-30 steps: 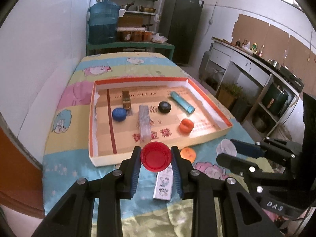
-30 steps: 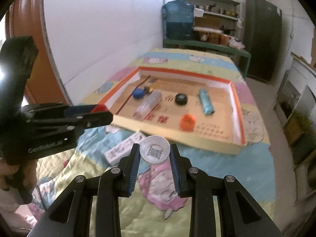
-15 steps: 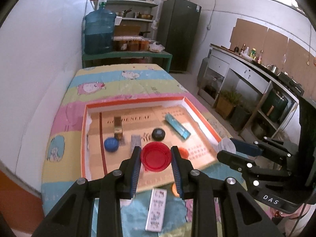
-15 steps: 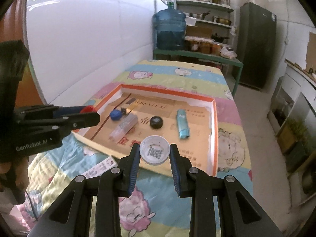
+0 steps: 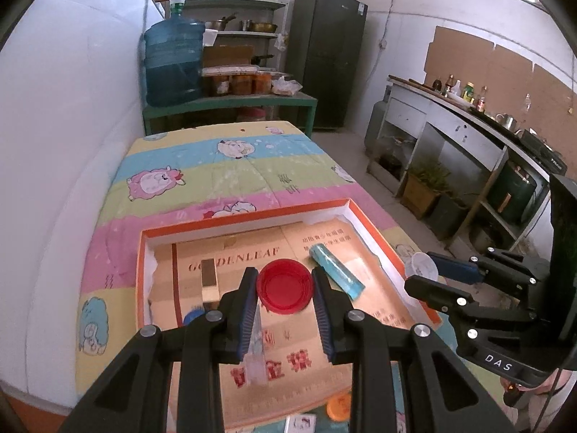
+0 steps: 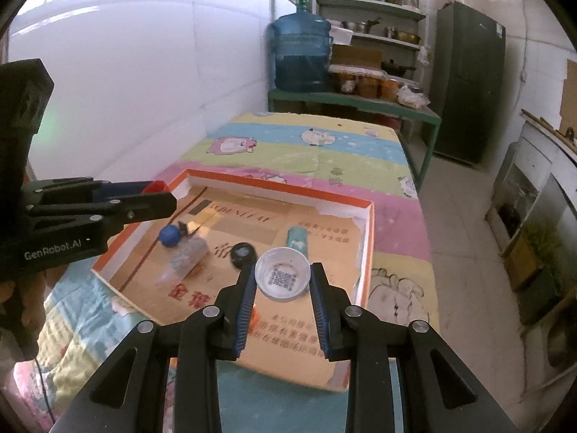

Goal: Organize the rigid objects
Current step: 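Carry the red and white caps over the cardboard tray with both tools, then lower both caps into the tray and open both tools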

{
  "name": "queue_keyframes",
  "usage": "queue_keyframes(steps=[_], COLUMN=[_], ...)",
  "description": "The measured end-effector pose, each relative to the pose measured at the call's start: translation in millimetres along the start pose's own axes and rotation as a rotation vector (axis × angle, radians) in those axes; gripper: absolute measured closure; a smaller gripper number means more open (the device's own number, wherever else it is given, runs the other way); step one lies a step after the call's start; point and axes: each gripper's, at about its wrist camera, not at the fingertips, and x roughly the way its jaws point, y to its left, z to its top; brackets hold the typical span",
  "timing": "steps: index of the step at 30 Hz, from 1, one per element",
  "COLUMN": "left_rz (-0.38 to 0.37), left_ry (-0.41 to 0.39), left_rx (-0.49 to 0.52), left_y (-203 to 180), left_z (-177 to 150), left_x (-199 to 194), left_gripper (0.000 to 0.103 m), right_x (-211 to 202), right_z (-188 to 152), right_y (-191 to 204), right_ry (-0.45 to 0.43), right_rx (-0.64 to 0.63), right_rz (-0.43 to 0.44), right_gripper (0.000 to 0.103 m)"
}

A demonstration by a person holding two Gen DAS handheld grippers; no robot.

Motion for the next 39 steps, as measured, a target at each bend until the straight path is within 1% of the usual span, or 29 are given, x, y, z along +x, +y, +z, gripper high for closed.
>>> queue_keyframes(steps=[10, 15, 24, 31, 39], left_rz=[-0.001, 0.002, 0.017, 0.019, 0.021], left_ry=[0.047, 0.087, 0.15, 0.193, 0.221], left_rx=[-0.012, -0.022, -0.042, -0.049, -0.043], left_y=[3, 7, 16, 20, 18], left_z=[18, 23, 26, 23, 21], left_x=[40, 63, 101, 120, 130], left_gripper=[0.072, 0.073, 0.072, 0.072, 0.072], right_x=[34, 53, 102, 121, 134], right_z=[18, 27, 33, 31, 28], right_y=[-26, -34, -44, -48, -51], right_ry=[0.037, 0.06, 0.12, 0.152, 0.177], right_rx=[-0.013, -0.024, -0.053, -0.045, -0.042], right_rz=[-0.012, -0.016, -0.034, -0.027, -0.014], right_gripper=[0.073, 0.073, 0.073, 0.073, 0.073])
